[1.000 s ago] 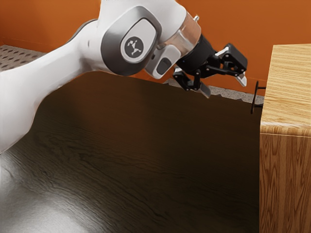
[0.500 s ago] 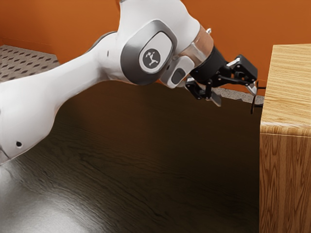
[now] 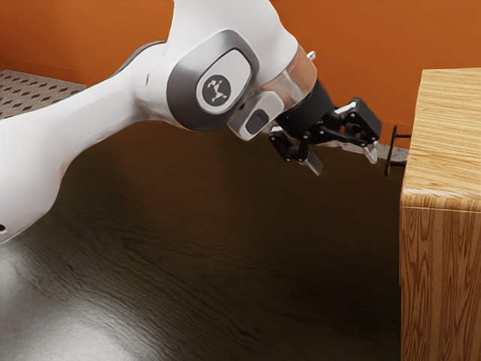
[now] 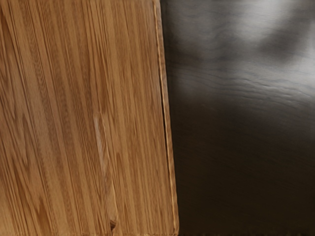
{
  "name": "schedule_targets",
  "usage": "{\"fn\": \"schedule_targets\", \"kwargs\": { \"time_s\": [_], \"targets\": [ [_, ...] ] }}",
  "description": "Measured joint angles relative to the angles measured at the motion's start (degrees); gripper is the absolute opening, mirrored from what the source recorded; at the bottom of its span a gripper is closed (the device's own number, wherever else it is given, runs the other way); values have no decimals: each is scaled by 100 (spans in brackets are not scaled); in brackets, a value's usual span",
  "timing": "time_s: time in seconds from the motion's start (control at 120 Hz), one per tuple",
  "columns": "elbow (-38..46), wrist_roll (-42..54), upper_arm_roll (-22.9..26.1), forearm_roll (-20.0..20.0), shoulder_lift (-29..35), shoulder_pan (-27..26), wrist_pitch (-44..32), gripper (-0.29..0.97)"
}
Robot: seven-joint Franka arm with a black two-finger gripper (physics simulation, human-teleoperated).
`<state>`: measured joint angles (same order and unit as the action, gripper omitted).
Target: Pull the drawer handle with one arm to open the drawer
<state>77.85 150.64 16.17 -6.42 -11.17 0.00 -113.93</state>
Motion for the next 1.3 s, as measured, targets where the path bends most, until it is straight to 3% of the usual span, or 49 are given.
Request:
{"fn": "schedule_targets", "kwargs": {
  "time_s": [0.45,0.692,1.3],
  "targets": [
    [-425,-6,397,-188,-290,393,-146,68],
    [-498,51,700,160,-404,469,-306,68],
    [-611,232,1086,347,-796,733,-463,68]
  ]
}}
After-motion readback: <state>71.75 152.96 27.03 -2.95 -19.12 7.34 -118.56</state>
